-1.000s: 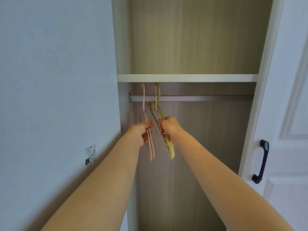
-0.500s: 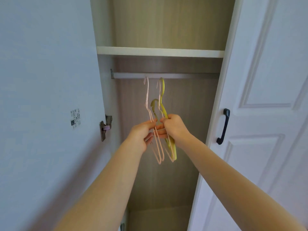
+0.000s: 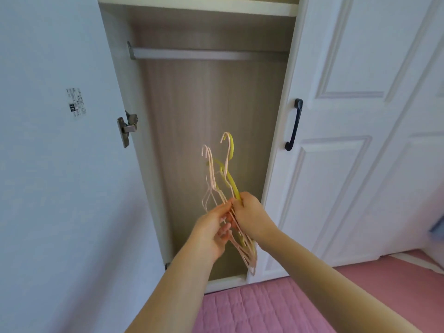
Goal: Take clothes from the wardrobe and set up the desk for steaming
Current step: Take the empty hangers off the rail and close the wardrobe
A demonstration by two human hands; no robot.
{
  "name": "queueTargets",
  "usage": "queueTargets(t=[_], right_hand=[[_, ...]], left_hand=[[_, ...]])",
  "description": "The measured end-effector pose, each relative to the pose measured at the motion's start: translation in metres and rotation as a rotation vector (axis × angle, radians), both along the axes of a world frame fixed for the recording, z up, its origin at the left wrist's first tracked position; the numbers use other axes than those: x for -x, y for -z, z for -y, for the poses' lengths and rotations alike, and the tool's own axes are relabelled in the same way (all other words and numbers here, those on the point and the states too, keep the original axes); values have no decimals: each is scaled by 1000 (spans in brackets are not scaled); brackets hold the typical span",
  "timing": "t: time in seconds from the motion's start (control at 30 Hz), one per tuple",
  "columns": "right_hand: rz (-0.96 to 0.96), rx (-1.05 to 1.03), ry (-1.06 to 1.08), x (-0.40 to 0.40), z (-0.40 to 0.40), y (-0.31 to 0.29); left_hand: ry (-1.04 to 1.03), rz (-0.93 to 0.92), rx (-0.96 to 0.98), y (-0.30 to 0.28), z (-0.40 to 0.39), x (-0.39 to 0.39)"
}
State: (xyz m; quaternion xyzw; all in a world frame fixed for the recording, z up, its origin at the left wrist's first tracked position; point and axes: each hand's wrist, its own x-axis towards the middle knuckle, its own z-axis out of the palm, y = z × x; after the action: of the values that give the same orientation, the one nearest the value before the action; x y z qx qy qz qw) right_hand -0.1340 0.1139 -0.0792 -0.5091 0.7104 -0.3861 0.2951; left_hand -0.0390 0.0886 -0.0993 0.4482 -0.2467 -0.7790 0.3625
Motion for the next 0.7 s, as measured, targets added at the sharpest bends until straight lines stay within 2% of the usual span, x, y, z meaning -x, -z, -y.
queueTargets(t=[0.07, 0.2, 0.4, 0.57, 0.7], right_hand=[[-2, -15, -13, -1, -16, 14], [110, -53, -92, -1, -49, 35], [256, -120, -189, -2, -86, 40], [219, -161, -200, -5, -103, 46], [193, -207, -264, -5, -115, 48]], left_hand=[[5, -92, -70, 12, -16, -1], [-13, -202, -98, 33, -25, -12], [-43, -224, -121, 42, -28, -30], [-48, -237, -117, 43, -39, -30], [-57, -106, -96, 50, -44, -30]])
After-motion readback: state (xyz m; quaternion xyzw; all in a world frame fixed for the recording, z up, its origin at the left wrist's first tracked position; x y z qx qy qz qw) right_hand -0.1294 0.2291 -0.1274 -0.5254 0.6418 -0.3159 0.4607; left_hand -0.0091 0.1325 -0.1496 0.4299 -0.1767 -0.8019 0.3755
